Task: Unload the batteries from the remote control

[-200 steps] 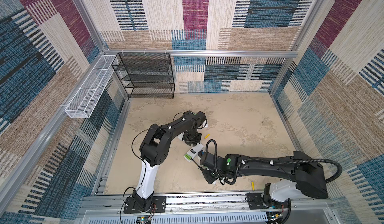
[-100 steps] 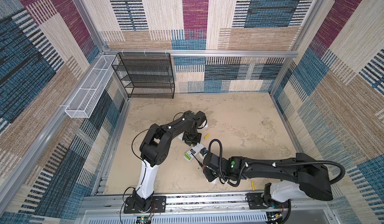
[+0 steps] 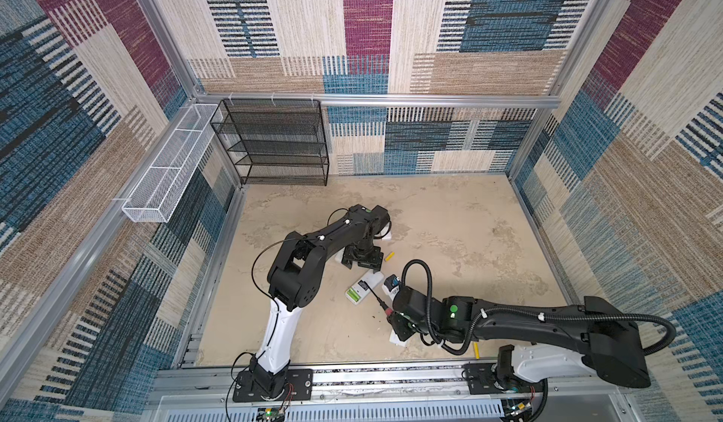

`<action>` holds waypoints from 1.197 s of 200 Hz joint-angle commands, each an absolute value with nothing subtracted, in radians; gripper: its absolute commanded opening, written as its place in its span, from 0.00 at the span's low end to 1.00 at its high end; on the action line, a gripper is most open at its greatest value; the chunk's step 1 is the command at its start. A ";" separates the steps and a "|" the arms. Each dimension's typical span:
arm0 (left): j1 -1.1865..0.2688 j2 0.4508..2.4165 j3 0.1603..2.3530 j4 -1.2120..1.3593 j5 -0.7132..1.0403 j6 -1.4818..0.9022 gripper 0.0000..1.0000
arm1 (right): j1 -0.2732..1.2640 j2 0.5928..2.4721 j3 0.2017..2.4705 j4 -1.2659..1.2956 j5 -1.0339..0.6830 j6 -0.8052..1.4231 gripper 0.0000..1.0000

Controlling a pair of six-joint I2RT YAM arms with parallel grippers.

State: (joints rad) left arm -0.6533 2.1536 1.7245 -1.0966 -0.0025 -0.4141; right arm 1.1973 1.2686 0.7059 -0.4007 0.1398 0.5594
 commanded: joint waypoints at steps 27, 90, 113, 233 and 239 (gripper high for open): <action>-0.661 2.103 1.758 -1.115 -0.003 -0.329 0.99 | 1.193 1.166 0.661 -0.434 0.198 0.627 0.00; -0.706 2.161 1.787 -1.151 0.025 -0.230 0.99 | 1.186 0.977 0.609 -0.454 0.207 0.641 0.00; -0.726 2.191 1.814 -1.171 0.012 -0.222 0.99 | 1.186 0.930 0.607 -0.473 0.224 0.644 0.00; -0.725 2.250 1.863 -1.250 -0.166 -0.303 0.99 | 1.181 0.904 0.600 -0.469 0.231 0.620 0.00; -0.721 2.249 1.862 -1.254 -0.172 -0.308 0.99 | 1.182 0.906 0.600 -0.469 0.229 0.618 0.00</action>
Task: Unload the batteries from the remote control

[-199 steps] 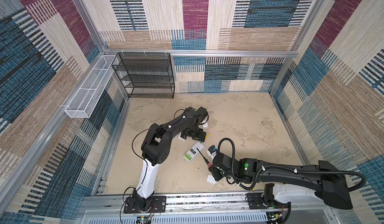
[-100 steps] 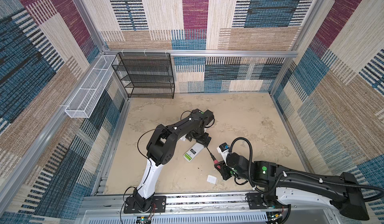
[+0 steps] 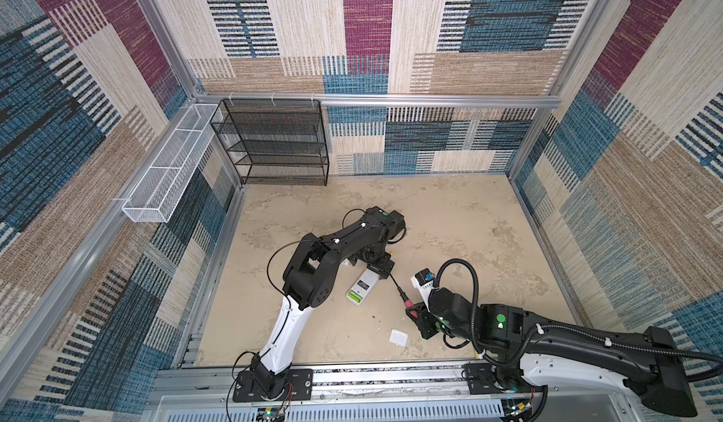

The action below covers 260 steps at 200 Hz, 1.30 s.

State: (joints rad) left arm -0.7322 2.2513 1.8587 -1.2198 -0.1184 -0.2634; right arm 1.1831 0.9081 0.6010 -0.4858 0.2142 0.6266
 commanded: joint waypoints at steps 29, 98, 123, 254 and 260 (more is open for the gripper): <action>-0.699 2.232 1.840 -1.258 -0.200 -0.325 0.98 | 1.175 0.916 0.601 -0.459 0.222 0.604 0.00; -0.633 2.167 1.730 -1.256 -0.253 -0.350 0.95 | 1.157 0.988 0.622 -0.423 0.181 0.554 0.00; -0.619 2.135 1.694 -1.255 -0.266 -0.349 0.94 | 1.155 1.034 0.643 -0.416 0.159 0.523 0.00; -0.546 1.950 1.439 -1.157 -0.205 -0.362 0.89 | 1.155 1.307 0.704 -0.314 -0.169 0.382 0.00; -0.545 1.940 1.440 -1.154 -0.199 -0.362 0.89 | 1.155 1.325 0.710 -0.319 -0.186 0.379 0.00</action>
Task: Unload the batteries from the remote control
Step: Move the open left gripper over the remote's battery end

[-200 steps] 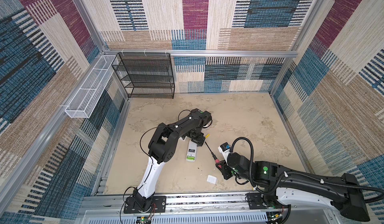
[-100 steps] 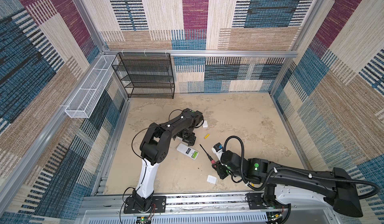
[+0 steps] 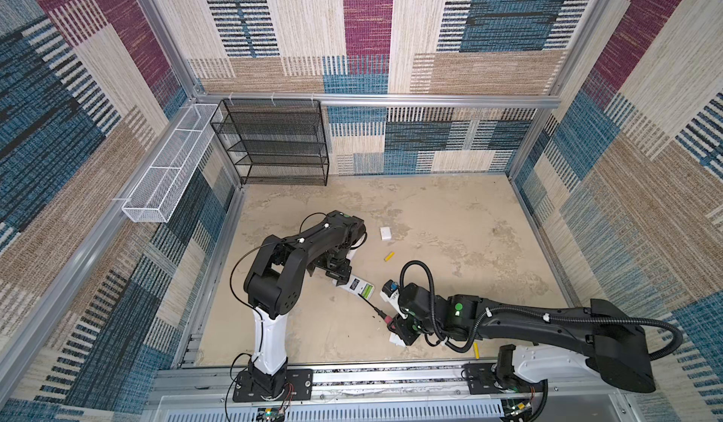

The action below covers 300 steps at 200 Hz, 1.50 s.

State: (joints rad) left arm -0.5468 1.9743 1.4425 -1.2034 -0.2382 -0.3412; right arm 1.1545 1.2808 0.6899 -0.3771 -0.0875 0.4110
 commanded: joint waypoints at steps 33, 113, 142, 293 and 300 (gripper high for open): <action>-0.539 1.882 1.451 -1.132 -0.159 -0.356 0.90 | 1.155 1.401 0.722 -0.351 -0.174 0.414 0.00; -0.537 1.850 1.452 -1.063 -0.135 -0.272 0.99 | 1.080 1.391 0.711 -0.414 -0.119 0.483 0.00; -0.537 1.824 1.423 -1.016 -0.130 -0.232 0.99 | 1.042 1.379 0.719 -0.449 -0.101 0.465 0.00; -0.644 1.675 1.160 -0.838 -0.038 -0.178 0.99 | 0.962 1.286 0.762 -0.495 -0.158 0.368 0.00; -0.646 1.679 1.158 -0.831 -0.048 -0.179 0.98 | 0.963 1.292 0.768 -0.493 -0.165 0.370 0.00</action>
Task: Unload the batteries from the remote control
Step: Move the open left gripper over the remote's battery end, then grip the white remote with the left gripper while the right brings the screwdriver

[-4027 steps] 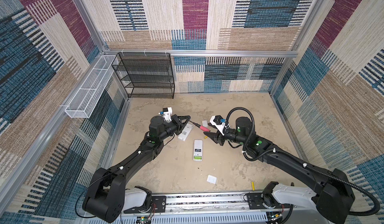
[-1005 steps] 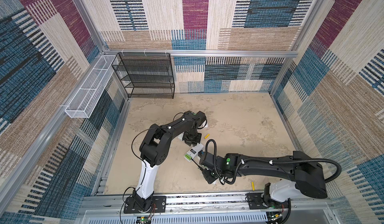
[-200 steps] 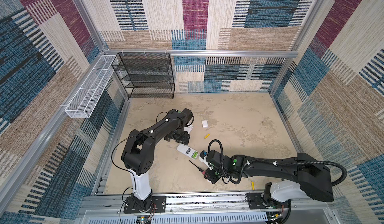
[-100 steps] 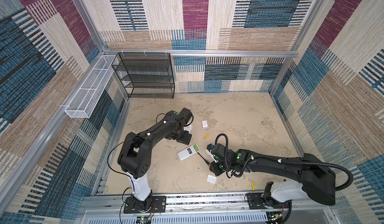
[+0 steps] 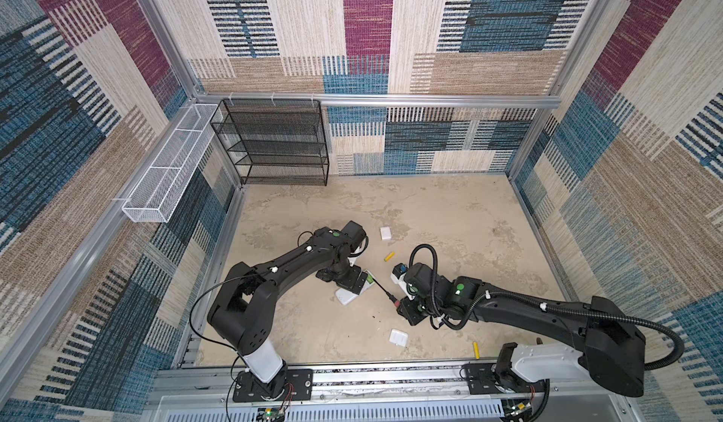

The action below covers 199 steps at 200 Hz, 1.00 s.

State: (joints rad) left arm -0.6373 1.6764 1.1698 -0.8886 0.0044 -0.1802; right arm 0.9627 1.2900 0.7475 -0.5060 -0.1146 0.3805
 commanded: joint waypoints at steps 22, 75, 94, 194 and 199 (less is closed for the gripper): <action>-0.647 1.698 1.163 -0.827 -0.047 -0.178 0.96 | 0.962 1.320 0.786 -0.494 -0.180 0.381 0.00; -0.659 1.752 1.139 -0.826 -0.041 -0.179 0.91 | 0.963 1.355 0.800 -0.492 -0.201 0.397 0.00; -0.661 1.753 1.129 -0.826 -0.044 -0.175 0.89 | 0.963 1.358 0.806 -0.498 -0.208 0.393 0.00; -0.673 1.765 1.100 -0.825 -0.020 -0.187 0.67 | 0.951 1.417 0.841 -0.565 -0.155 0.405 0.00; -0.675 1.766 1.100 -0.827 -0.019 -0.185 0.66 | 0.950 1.423 0.844 -0.569 -0.149 0.405 0.00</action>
State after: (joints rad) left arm -0.6704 1.7649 1.1049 -0.8310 -0.0261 -0.1810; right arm 0.9531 1.4067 0.8272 -0.5453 -0.1925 0.3916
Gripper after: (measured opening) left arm 0.682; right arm 0.217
